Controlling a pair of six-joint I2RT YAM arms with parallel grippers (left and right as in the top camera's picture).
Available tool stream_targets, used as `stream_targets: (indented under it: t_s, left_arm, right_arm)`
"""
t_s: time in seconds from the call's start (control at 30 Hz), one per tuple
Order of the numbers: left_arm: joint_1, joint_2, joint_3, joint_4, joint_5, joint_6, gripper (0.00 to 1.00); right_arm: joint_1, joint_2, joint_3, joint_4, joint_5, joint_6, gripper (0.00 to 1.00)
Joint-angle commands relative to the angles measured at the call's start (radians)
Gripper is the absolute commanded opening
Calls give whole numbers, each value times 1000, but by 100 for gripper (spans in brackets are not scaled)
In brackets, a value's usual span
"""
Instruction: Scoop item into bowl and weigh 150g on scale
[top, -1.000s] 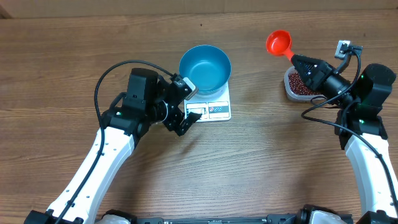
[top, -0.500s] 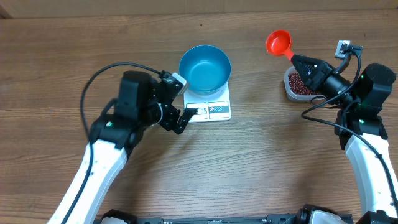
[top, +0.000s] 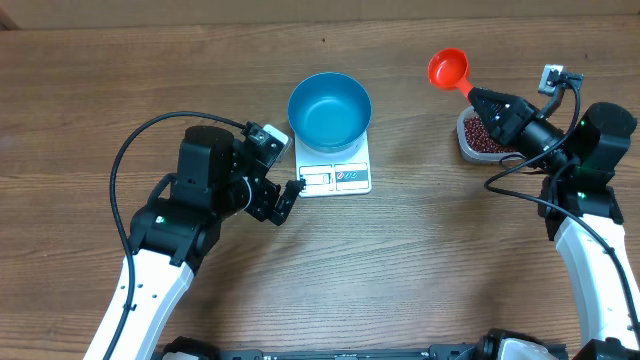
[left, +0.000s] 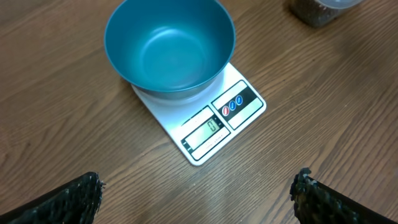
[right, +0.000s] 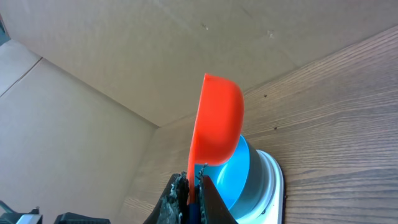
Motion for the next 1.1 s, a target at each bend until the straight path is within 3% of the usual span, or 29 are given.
stream_targets:
  t_s: [0.0, 1.07]
  left_arm:
    - [0, 19, -2, 0, -14, -10, 99]
    - [0, 211, -2, 0, -16, -10, 100]
  right_arm:
    - [-4, -2, 24, 6, -10, 3, 4]
    - [-4, -2, 24, 5, -10, 3, 4]
